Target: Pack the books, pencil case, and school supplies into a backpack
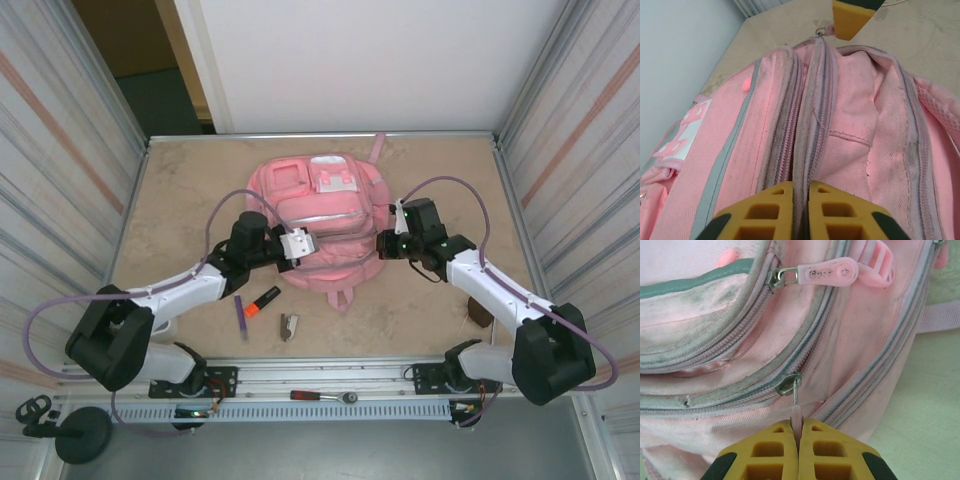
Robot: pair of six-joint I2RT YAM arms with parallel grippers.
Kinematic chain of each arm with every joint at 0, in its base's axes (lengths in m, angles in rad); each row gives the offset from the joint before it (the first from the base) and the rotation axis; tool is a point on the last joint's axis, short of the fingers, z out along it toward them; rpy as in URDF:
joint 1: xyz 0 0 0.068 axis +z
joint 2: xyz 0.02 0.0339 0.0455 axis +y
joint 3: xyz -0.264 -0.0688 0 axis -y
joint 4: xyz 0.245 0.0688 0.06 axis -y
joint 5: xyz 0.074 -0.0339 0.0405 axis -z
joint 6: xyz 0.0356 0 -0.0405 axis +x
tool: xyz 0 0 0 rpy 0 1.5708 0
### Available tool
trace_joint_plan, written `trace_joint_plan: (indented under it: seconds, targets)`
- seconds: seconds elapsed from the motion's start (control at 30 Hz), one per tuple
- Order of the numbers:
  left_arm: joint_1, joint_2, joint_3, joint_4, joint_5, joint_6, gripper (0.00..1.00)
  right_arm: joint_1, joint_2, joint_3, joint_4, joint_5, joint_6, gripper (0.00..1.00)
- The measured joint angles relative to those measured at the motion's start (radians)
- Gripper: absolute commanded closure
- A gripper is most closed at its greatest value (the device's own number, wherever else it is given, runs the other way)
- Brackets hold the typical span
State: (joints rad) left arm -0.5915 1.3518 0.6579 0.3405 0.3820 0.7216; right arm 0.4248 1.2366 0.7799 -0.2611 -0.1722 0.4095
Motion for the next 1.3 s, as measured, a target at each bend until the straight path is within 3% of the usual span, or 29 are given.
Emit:
trace_joint_plan:
  seconds: [0.1, 0.2, 0.47, 0.63, 0.8, 0.93, 1.03, 1.3]
  targets:
    - [0.011, -0.001, 0.000, -0.014, -0.020, -0.018, 0.52, 0.011, 0.000, 0.000, 0.011, 0.000, 0.001, 1.00]
    - [-0.011, -0.025, 0.000, -0.063, -0.071, -0.030, 0.40, 0.032, -0.005, 0.000, 0.015, 0.000, 0.002, 1.00]
    - [-0.178, -0.063, 0.062, -0.147, -0.222, -0.011, 0.37, 0.097, -0.063, -0.003, 0.014, -0.001, 0.005, 1.00]
    - [-0.237, 0.052, 0.152, -0.156, -0.265, 0.039, 0.47, 0.128, -0.094, -0.020, 0.016, -0.005, 0.005, 1.00]
    - [-0.253, 0.165, 0.214, -0.154, -0.307, 0.086, 0.80, 0.145, -0.103, -0.042, 0.019, 0.005, 0.005, 1.00]
    - [-0.257, 0.186, 0.219, -0.138, -0.317, 0.123, 0.94, 0.142, -0.106, -0.051, 0.018, 0.023, 0.004, 1.00]
    - [-0.249, 0.182, 0.196, -0.087, -0.293, 0.127, 1.00, 0.109, -0.106, -0.051, 0.014, 0.027, 0.005, 1.00]
    - [-0.193, 0.117, 0.113, -0.019, -0.090, 0.033, 1.00, -0.083, 0.006, -0.036, 0.053, -0.071, 0.028, 1.00]
